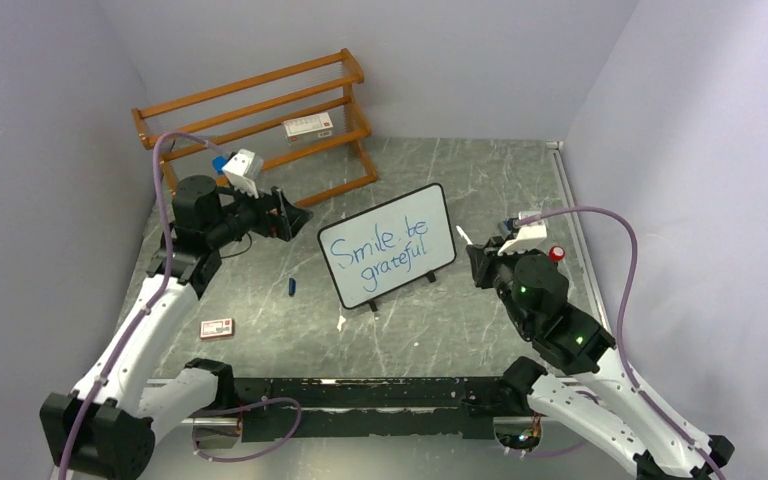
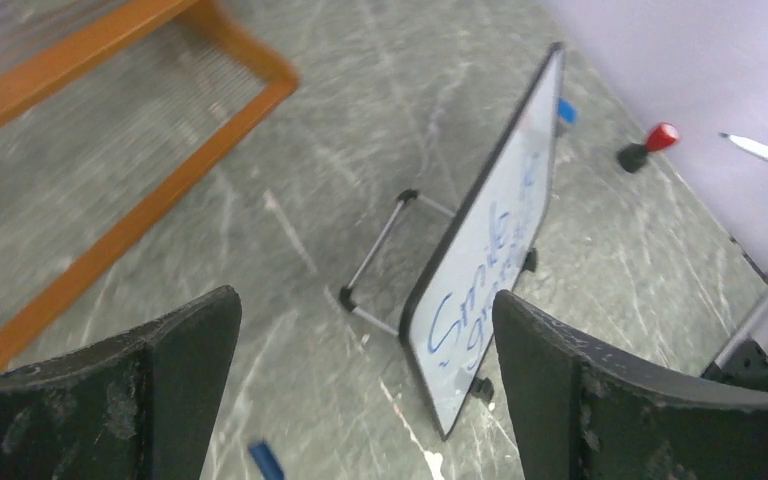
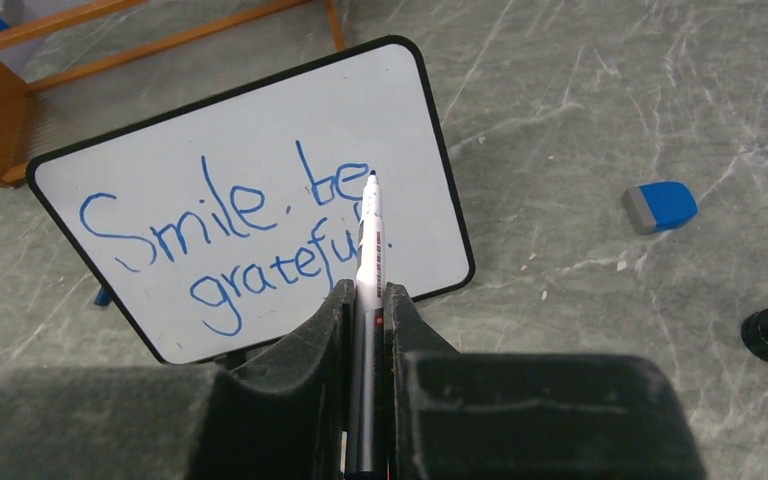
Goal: Write a sentence on the whiteboard
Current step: Close the whiteboard marker at the center of the board.
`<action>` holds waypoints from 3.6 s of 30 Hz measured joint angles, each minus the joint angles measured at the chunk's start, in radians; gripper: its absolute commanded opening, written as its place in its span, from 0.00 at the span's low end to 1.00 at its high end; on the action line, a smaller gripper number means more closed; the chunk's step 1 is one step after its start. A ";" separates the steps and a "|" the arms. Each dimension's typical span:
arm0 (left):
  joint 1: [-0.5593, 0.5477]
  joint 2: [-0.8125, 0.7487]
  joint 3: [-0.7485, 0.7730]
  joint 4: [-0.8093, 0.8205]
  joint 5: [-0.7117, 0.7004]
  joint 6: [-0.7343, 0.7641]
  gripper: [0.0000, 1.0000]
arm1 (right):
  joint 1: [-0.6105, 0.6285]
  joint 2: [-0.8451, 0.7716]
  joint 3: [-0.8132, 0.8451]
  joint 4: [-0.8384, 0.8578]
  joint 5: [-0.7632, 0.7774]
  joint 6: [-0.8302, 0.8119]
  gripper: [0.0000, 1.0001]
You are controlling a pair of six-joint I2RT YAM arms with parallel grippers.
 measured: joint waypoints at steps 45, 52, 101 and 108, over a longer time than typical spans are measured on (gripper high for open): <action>-0.112 0.536 -0.011 -0.439 -0.448 -0.155 0.33 | 0.000 -0.081 0.001 -0.027 -0.042 -0.032 0.00; -0.132 0.587 0.013 -0.436 -0.468 -0.147 0.21 | 0.000 -0.067 0.001 -0.027 -0.041 -0.032 0.00; -0.163 -0.326 -0.179 -0.211 -0.512 -0.793 0.05 | 0.066 0.160 -0.138 0.605 -0.615 -0.040 0.00; -0.163 -0.347 -0.202 -0.038 -0.409 -0.917 0.05 | 0.324 0.247 -0.166 0.795 -0.452 -0.107 0.00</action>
